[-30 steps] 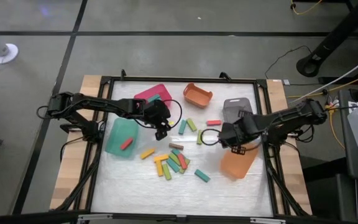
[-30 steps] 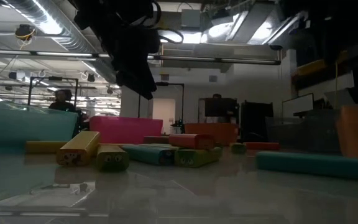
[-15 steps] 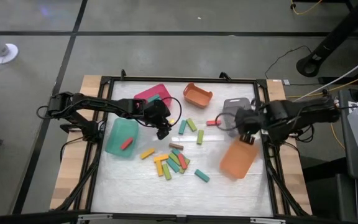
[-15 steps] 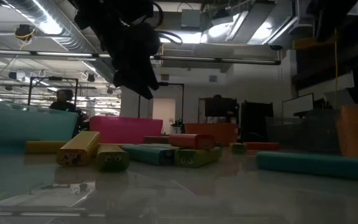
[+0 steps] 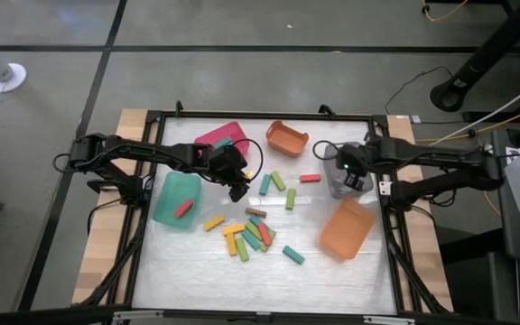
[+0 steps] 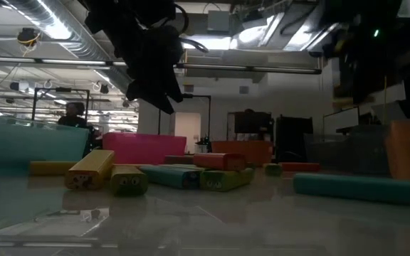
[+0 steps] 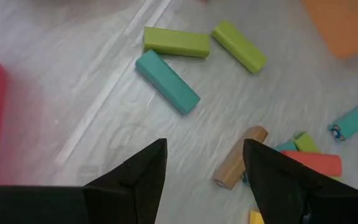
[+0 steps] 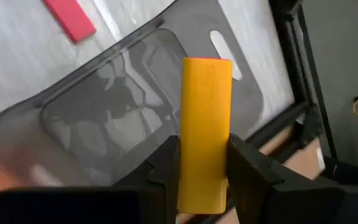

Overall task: Sort blocks
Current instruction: Put the yellow block into the gray bin, then put the brown block into the light orange bin

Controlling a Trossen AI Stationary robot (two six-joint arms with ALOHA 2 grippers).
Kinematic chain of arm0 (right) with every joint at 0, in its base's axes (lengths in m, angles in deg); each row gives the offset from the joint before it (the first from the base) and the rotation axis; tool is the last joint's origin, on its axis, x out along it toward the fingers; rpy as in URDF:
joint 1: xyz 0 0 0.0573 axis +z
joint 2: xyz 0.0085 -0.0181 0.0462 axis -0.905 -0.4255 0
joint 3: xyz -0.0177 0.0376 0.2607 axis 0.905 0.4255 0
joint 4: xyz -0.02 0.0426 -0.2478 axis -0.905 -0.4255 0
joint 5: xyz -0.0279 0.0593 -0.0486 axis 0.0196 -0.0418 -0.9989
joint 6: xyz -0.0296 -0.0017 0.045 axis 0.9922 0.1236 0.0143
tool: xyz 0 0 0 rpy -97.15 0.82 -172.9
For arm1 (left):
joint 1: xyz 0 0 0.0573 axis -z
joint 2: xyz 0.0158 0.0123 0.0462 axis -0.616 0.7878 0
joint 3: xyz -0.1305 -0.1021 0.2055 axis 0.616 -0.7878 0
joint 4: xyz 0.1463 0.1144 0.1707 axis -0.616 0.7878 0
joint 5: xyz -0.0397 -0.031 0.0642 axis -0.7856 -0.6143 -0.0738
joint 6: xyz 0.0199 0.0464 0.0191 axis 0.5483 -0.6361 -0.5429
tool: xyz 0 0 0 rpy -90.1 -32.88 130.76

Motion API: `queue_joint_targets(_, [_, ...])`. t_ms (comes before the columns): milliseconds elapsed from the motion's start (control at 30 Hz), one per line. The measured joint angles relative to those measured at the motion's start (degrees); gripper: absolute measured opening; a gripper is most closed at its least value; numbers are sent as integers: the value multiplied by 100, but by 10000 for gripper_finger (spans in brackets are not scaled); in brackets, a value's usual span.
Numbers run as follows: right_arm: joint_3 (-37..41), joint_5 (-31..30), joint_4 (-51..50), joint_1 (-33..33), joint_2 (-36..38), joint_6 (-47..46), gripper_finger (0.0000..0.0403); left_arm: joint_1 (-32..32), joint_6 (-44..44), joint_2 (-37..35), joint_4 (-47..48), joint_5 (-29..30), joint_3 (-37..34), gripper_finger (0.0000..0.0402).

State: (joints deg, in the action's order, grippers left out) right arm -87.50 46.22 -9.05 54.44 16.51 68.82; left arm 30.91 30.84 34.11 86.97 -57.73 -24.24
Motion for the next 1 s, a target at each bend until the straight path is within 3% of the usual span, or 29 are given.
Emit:
queue_joint_targets(267, [302, 381, 743, -822, -296, 452, 108, 0, -107, 0, 4, -2, 0, 200])
queue_joint_targets(533, [302, 554, 956, -1188, -495, 448, 115, 88, -405, 0, 28, -3, 0, 200])
queue_joint_targets(733, [302, 902, 965, -1182, -680, 442, 169, 462, -1305, 81, -22, -17, 0, 200])
queue_joint_targets(1000, [302, 890, 992, -1179, -802, 433, 226, 844, -2043, 819, -547, -6, 4, 200])
